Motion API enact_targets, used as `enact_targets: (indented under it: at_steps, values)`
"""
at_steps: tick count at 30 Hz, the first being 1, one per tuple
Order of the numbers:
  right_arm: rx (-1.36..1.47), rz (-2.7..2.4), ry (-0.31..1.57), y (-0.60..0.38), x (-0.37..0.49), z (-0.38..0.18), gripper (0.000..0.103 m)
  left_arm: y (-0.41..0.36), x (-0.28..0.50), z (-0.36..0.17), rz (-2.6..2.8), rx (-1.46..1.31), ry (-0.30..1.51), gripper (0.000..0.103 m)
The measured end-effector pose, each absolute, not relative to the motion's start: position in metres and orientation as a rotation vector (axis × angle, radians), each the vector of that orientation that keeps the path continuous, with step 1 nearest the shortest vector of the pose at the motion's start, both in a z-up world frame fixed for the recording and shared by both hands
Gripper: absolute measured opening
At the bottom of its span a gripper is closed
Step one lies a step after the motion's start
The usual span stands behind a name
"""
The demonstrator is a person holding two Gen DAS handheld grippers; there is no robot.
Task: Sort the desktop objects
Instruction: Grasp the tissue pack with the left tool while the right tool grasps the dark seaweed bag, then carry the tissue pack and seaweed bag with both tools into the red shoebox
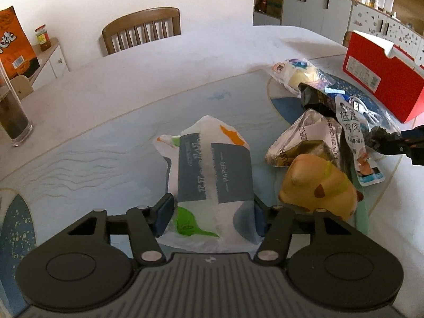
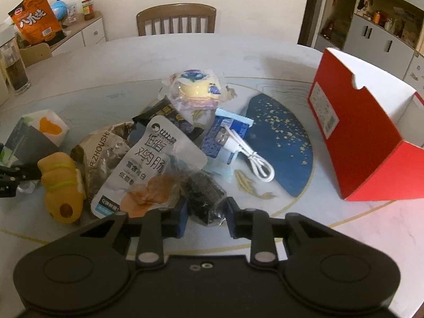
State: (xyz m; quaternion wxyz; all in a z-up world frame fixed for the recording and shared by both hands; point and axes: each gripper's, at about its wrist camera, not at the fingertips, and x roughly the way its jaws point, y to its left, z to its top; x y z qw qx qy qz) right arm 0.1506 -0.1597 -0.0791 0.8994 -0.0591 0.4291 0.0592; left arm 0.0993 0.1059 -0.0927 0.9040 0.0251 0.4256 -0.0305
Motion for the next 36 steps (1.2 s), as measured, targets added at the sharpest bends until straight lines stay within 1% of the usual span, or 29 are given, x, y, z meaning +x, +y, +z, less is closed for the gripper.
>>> enact_targets:
  at_steps: [17, 36]
  values:
    - [-0.087, 0.088, 0.842, -0.169, 0.133, -0.043, 0.025, 0.11, 0.08, -0.06, -0.121, 0.032, 0.821, 0.055]
    - [-0.044, 0.111, 0.792, -0.171, 0.111, -0.009, 0.025, 0.085, 0.063, -0.029, -0.18, 0.083, 0.799, 0.055]
